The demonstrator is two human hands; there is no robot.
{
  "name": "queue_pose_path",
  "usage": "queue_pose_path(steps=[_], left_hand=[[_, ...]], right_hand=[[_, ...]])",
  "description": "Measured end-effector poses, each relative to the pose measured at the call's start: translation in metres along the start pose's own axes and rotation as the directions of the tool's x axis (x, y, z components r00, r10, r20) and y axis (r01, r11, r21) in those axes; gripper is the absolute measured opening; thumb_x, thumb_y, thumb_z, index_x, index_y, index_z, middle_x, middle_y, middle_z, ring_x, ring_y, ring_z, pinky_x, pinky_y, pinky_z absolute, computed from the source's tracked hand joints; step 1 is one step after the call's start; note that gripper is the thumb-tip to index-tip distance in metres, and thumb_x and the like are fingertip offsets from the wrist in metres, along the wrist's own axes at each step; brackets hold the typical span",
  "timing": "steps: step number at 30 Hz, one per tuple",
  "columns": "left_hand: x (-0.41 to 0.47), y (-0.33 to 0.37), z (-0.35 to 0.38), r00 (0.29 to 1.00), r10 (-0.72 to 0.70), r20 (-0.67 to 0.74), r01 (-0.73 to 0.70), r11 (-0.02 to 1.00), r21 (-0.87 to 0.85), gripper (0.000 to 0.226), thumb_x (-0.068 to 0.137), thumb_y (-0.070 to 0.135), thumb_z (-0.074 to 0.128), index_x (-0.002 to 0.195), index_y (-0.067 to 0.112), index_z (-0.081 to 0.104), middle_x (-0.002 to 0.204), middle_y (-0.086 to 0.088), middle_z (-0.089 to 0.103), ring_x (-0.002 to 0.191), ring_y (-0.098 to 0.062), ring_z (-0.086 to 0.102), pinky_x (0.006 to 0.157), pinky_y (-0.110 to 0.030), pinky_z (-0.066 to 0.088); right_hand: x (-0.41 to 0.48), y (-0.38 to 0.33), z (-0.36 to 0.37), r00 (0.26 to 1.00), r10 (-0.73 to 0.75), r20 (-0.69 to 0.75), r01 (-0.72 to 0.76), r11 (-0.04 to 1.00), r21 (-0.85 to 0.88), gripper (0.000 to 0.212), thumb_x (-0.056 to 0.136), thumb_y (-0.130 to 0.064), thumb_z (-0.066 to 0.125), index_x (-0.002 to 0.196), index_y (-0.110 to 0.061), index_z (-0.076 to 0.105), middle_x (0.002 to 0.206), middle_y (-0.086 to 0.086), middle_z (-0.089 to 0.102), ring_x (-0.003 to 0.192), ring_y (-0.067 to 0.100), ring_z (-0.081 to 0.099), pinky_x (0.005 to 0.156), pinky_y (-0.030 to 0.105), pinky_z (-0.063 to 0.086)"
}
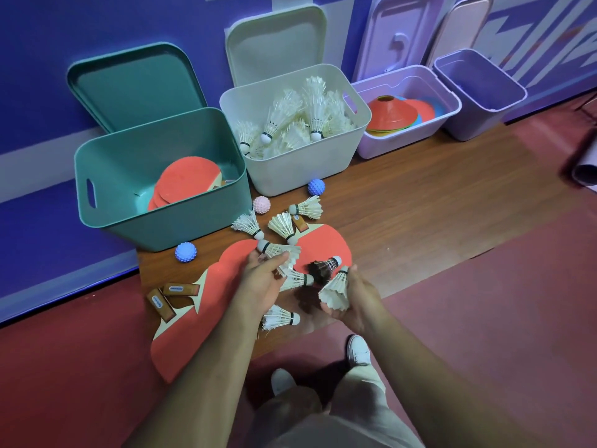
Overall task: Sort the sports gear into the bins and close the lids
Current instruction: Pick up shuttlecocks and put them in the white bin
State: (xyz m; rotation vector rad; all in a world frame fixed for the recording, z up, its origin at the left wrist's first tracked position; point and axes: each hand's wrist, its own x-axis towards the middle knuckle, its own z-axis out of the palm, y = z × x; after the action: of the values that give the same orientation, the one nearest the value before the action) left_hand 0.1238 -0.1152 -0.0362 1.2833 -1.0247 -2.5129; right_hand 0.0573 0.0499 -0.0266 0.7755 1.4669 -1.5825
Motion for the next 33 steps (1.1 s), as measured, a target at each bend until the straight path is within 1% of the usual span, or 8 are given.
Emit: queue_pose_path(steps=[5, 12, 18, 22, 28, 29, 31, 33], left_hand=[[-0.006, -0.001, 0.006, 0.999, 0.043, -0.031, -0.043, 0.999, -0.003, 0.051, 0.088, -0.004, 0.063, 0.120, 0.031, 0.045, 0.114, -0.003, 0.061, 0.099, -0.017, 0.060, 0.082, -0.034, 0.043], [-0.017, 0.003, 0.017, 0.991, 0.078, 0.110, -0.093, 0.986, 0.139, 0.033, 0.092, -0.003, 0.057, 0.122, 0.006, 0.046, 0.105, -0.016, 0.060, 0.087, -0.021, 0.066, 0.064, -0.026, 0.057], [-0.026, 0.002, 0.009, 0.944, -0.040, 0.329, -0.144, 0.845, 0.515, 0.023, 0.087, 0.003, 0.068, 0.104, 0.005, 0.054, 0.115, -0.030, 0.060, 0.099, -0.024, 0.062, 0.095, -0.037, 0.051], [-0.031, 0.007, 0.010, 0.869, -0.112, 0.481, -0.310, 0.635, 0.708, 0.053, 0.079, 0.013, 0.079, 0.128, 0.018, 0.059, 0.122, 0.000, 0.067, 0.113, -0.008, 0.062, 0.099, -0.020, 0.045], [-0.029, 0.010, 0.003, 0.909, 0.065, 0.411, -0.281, 0.825, 0.490, 0.051, 0.083, -0.003, 0.068, 0.129, 0.016, 0.054, 0.127, -0.001, 0.065, 0.118, -0.010, 0.060, 0.096, -0.020, 0.047], [-0.028, 0.011, 0.001, 0.919, 0.105, 0.380, -0.285, 0.844, 0.455, 0.051, 0.084, -0.006, 0.065, 0.129, 0.016, 0.052, 0.126, -0.001, 0.064, 0.117, -0.009, 0.060, 0.094, -0.018, 0.047], [-0.027, 0.013, -0.005, 0.932, 0.165, 0.324, -0.299, 0.855, 0.424, 0.053, 0.085, -0.005, 0.064, 0.133, 0.012, 0.048, 0.125, 0.000, 0.064, 0.115, -0.007, 0.061, 0.090, -0.016, 0.048], [-0.025, 0.013, -0.014, 0.944, 0.195, 0.267, -0.293, 0.866, 0.404, 0.057, 0.083, -0.001, 0.066, 0.136, 0.009, 0.046, 0.125, -0.001, 0.065, 0.116, -0.011, 0.061, 0.090, -0.018, 0.048]], right_hand=[[-0.007, 0.003, 0.002, 0.994, 0.022, 0.103, -0.003, 0.983, -0.185, 0.022, 0.091, -0.028, 0.057, 0.099, -0.008, 0.061, 0.076, 0.010, 0.065, 0.068, 0.027, 0.064, 0.068, 0.039, 0.055], [-0.016, -0.011, -0.002, 0.837, -0.311, 0.451, 0.493, 0.786, -0.373, 0.014, 0.091, -0.018, 0.068, 0.103, -0.014, 0.074, 0.092, -0.004, 0.075, 0.082, 0.005, 0.068, 0.079, 0.024, 0.055], [-0.020, -0.041, 0.011, 0.804, -0.515, 0.297, 0.587, 0.609, -0.533, 0.040, 0.100, -0.053, 0.038, 0.094, -0.016, 0.052, 0.083, -0.009, 0.054, 0.080, 0.007, 0.052, 0.077, 0.029, 0.040], [-0.020, -0.049, 0.024, 0.797, -0.504, 0.333, 0.597, 0.569, -0.566, 0.053, 0.100, -0.058, 0.023, 0.110, -0.017, 0.055, 0.105, -0.003, 0.058, 0.104, 0.014, 0.052, 0.089, 0.029, 0.034], [0.000, -0.060, 0.024, 0.845, -0.511, 0.162, 0.530, 0.756, -0.384, 0.059, 0.102, -0.054, 0.027, 0.105, -0.009, 0.065, 0.095, 0.006, 0.067, 0.085, 0.018, 0.061, 0.079, 0.034, 0.048], [0.008, -0.059, 0.015, 0.812, -0.561, 0.158, 0.562, 0.681, -0.470, 0.046, 0.102, -0.047, 0.037, 0.105, -0.010, 0.064, 0.096, 0.006, 0.065, 0.085, 0.018, 0.060, 0.080, 0.034, 0.048], [0.030, -0.049, -0.009, 0.753, -0.569, 0.331, 0.562, 0.294, -0.773, 0.031, 0.093, -0.029, 0.057, 0.121, -0.017, 0.059, 0.115, 0.009, 0.057, 0.104, 0.022, 0.056, 0.094, 0.037, 0.046], [0.050, -0.032, -0.025, 0.759, -0.428, 0.491, 0.519, -0.058, -0.853, 0.063, 0.079, -0.023, 0.065, 0.139, -0.028, 0.048, 0.138, 0.009, 0.044, 0.126, 0.027, 0.043, 0.106, 0.042, 0.039]])
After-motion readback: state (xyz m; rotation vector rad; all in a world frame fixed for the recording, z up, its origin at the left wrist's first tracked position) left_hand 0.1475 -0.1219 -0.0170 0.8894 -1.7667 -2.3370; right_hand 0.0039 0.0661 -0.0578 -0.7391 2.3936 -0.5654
